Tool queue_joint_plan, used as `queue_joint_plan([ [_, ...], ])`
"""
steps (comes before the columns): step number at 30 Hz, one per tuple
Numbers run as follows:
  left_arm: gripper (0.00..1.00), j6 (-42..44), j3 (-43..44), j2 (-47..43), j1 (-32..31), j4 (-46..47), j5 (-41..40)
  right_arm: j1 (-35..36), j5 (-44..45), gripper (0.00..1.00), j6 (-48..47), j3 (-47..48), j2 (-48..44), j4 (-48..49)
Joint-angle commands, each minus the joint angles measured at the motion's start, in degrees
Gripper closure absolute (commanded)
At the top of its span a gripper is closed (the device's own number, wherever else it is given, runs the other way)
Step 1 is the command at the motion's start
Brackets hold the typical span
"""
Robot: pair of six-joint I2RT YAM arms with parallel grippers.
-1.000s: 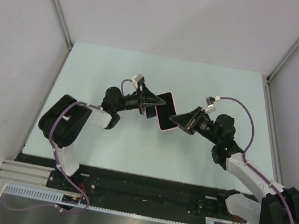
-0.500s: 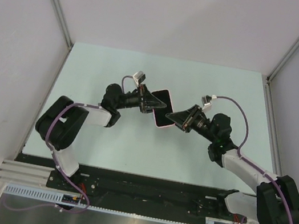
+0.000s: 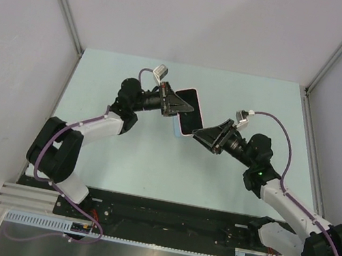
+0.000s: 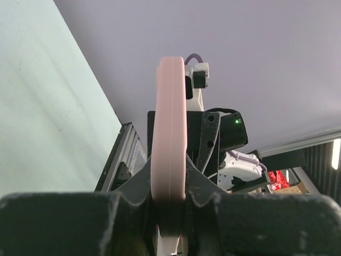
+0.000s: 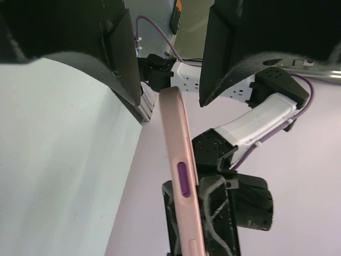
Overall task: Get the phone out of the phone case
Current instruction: Adjust the phone, then remove the phone case from the phone.
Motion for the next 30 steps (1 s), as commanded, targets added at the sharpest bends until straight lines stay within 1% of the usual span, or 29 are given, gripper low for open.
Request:
queue_joint_plan([
  [1,1.0,-4.6,0.4,-0.5,0.4,7.2,1.2,-0.9,0.9,0.5,2.7,0.2,-2.1,2.6],
  [5,1.0,-7.0,-0.6,-0.6,0.6,10.2,1.0,-1.0,-0.1,0.49,4.9,0.3,-1.2,7.6],
  [7,1.0,-7.2,-0.9,-1.0,0.6,10.3,0.9,-1.0,0.0,0.51,5.6,0.2,-0.7,8.8],
  [8,1.0,-7.2,-0.9,-1.2,0.6,10.4,0.7,-0.8,0.2,0.57,5.5,0.2,-0.7,8.7],
  [10,1.0,-7.1,-0.9,-1.4,0.6,10.1,0.7,-0.8,1.4,0.63,5.0,0.2,-1.2,8.3],
  [11,1.0,-7.1,-0.9,-1.7,0.7,10.0,0.7,-0.8,1.6,0.69,5.2,0.2,-1.2,8.4],
  [12,1.0,-7.1,-1.0,-1.7,0.7,9.8,0.6,-1.0,1.3,0.69,5.4,0.2,-1.1,9.7],
  [15,1.0,-7.1,-1.2,-1.9,0.8,9.5,0.5,-1.3,0.6,0.8,6.9,0.2,-0.1,12.4],
  [16,1.0,-7.1,-1.2,-1.9,0.8,9.5,0.6,-1.2,0.5,0.89,7.4,0.2,0.2,12.8],
  [18,1.0,-7.3,-1.3,-2.3,1.0,9.0,0.0,-1.1,0.6,0.97,8.5,0.2,0.8,14.7],
  [19,1.0,-7.1,-1.2,-2.3,1.1,8.7,0.2,-1.0,0.9,0.99,9.2,-0.2,0.8,15.7],
  [22,1.0,-6.3,-0.5,-2.0,1.1,7.5,1.2,-1.1,0.0,0.97,15.0,-0.9,3.2,28.1],
  [23,1.0,-6.6,-0.5,-2.0,1.1,8.2,1.2,-1.0,-0.1,0.97,17.2,-0.9,4.5,35.7],
  [25,1.0,-7.8,0.1,-2.1,1.0,10.6,1.7,-1.1,0.6,0.97,22.6,-0.8,8.1,42.7],
  [26,1.0,-8.5,0.2,-2.2,1.0,11.7,1.7,-1.1,1.5,0.97,24.2,-0.8,9.5,49.1],
  [27,1.0,-9.8,0.6,-2.4,1.1,14.0,1.5,-1.2,2.0,0.97,27.5,-0.8,12.4,52.5],
  [29,1.0,-9.9,1.2,-3.6,1.2,13.7,1.3,-1.3,3.4,0.93,30.2,-0.7,15.4,60.6],
  [30,1.0,-9.3,1.7,-4.2,1.2,13.3,1.2,-1.3,3.5,0.91,31.2,-0.1,16.5,61.0],
])
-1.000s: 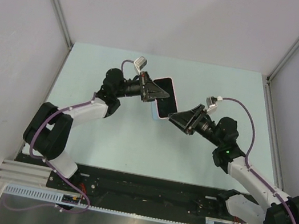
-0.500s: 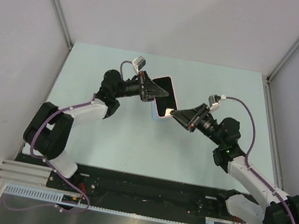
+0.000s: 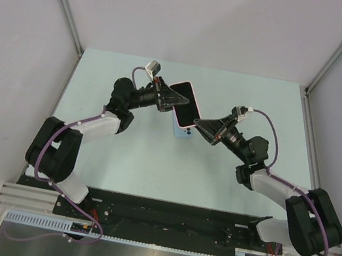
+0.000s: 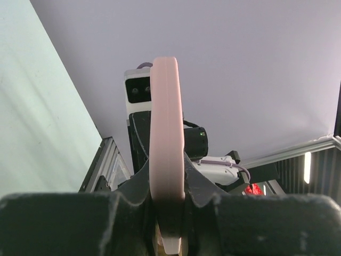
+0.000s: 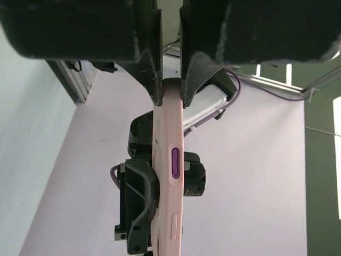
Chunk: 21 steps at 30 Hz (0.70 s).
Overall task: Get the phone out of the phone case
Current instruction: Remove the phone case from the phone.
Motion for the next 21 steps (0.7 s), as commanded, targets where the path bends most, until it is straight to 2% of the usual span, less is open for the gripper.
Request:
queue_joint_plan([
  [1,1.0,0.9,3.2,-5.1,-0.9,5.1,1.7,0.1,4.2,0.9,11.8,2.3,4.6,28.3],
  [10,1.0,2.6,5.5,-7.4,-0.7,0.6,0.7,-0.4,6.3,0.9,10.9,2.5,4.2,28.3],
  [16,1.0,2.5,5.7,-7.8,-0.7,0.6,-0.2,-0.9,7.7,0.76,10.4,2.6,2.2,28.3],
  [21,1.0,2.4,5.9,-7.5,-0.7,0.7,-0.6,-1.4,9.4,0.81,10.0,2.5,1.3,28.3],
])
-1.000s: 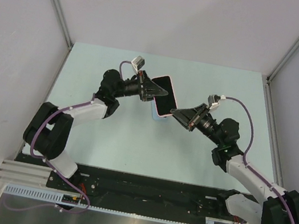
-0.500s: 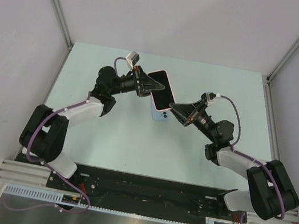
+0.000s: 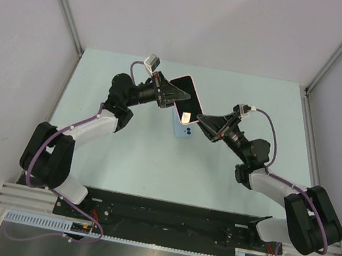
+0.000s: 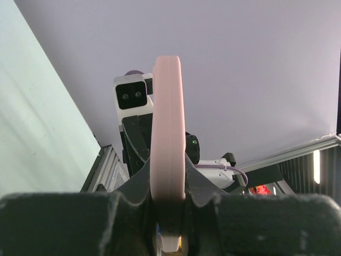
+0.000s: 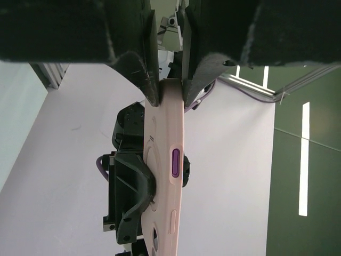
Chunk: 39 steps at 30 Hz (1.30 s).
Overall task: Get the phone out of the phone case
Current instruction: Remove the phone case from the phone.
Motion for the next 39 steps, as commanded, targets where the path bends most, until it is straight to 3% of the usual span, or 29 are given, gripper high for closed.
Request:
queue_joint_plan([
  [1,1.0,0.2,3.4,-3.7,-0.5,6.3,1.4,-1.7,6.8,0.82,3.0,2.3,-2.2,17.4],
  [8,1.0,0.0,3.7,-2.8,-0.5,6.5,1.4,-2.0,6.4,0.69,2.7,2.5,-2.5,17.4],
  [13,1.0,-0.2,4.0,-2.4,-0.5,6.4,1.3,-2.0,6.7,0.69,2.4,2.5,-2.7,17.5],
  [17,1.0,0.0,4.2,-2.4,-0.6,5.7,0.9,-1.6,6.5,0.78,1.7,2.4,-2.9,17.5],
  [19,1.0,0.1,4.4,-2.4,-0.5,5.1,0.7,-1.3,5.6,0.65,1.4,2.5,-2.9,17.4],
  [21,1.0,0.1,4.4,-2.6,-0.5,4.7,0.0,-1.2,4.9,0.46,0.7,2.5,-3.0,17.4],
  [23,1.0,0.0,4.5,-2.8,-0.4,3.9,-0.6,-0.6,4.6,0.44,0.3,2.1,-3.0,17.4],
  [26,1.0,-0.4,4.9,-2.7,-0.2,3.6,-1.4,-0.1,4.8,0.46,-0.2,1.6,-3.1,17.4],
  [30,1.0,-0.8,5.2,-2.7,-0.2,3.9,-1.5,0.2,5.7,0.62,-0.3,1.2,-2.6,17.4],
  [35,1.0,-1.0,5.1,-2.9,-0.2,3.7,-2.2,0.5,5.5,0.68,-0.4,1.1,-2.3,17.3],
  [39,1.0,-1.6,5.4,-2.7,-0.2,4.2,-2.5,0.6,5.9,0.83,-0.3,0.3,-2.0,17.3],
])
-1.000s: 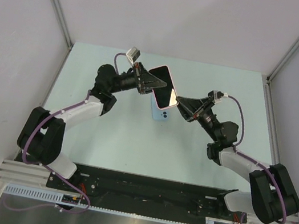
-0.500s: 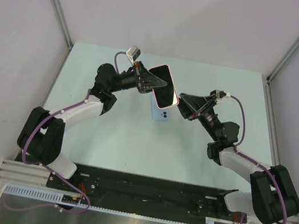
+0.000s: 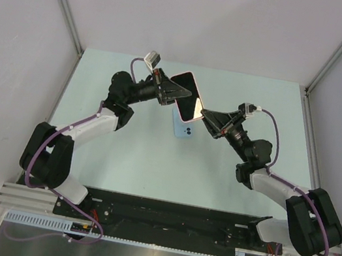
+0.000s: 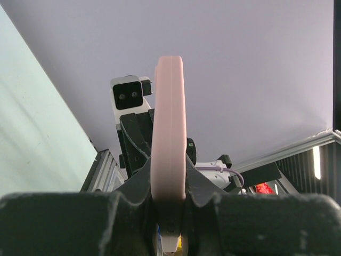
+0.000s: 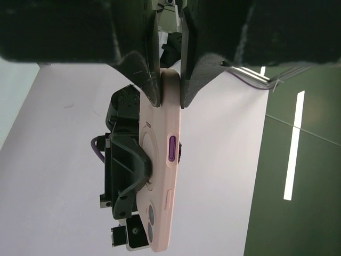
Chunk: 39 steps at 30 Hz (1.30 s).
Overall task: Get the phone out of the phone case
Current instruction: Remove the phone case from the phone.
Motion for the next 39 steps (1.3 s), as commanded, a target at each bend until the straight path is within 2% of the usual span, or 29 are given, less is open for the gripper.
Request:
queue_joint_plan([
  [1,1.0,-1.5,3.3,-2.6,0.1,3.9,-1.9,0.4,1.0,0.86,-0.5,-0.2,-0.8,17.0],
  [2,1.0,-1.6,3.4,-2.7,0.1,3.9,-2.0,0.5,1.2,0.9,-0.6,-0.2,-0.7,17.0],
  [3,1.0,-1.7,3.4,-2.6,0.1,4.1,-2.0,0.5,1.4,1.0,0.1,-0.3,-0.7,17.0],
  [6,1.0,-2.3,3.6,-2.8,0.1,5.7,-1.9,0.9,4.5,1.0,4.3,-0.1,0.1,17.3],
  [9,1.0,-3.7,4.7,-2.8,0.1,11.4,-1.4,2.5,7.4,1.0,8.8,1.5,0.5,17.5],
  [18,1.0,-7.5,8.4,-3.5,0.1,24.1,-1.7,4.6,14.9,1.0,10.0,8.4,-3.3,17.5],
  [32,1.0,-8.2,10.4,-7.2,0.0,25.2,-2.4,8.9,15.5,1.0,9.4,12.2,3.6,17.5],
  [39,1.0,-12.4,11.8,-7.8,-0.1,29.7,-3.1,9.3,15.6,1.0,9.1,14.3,4.7,17.5],
])
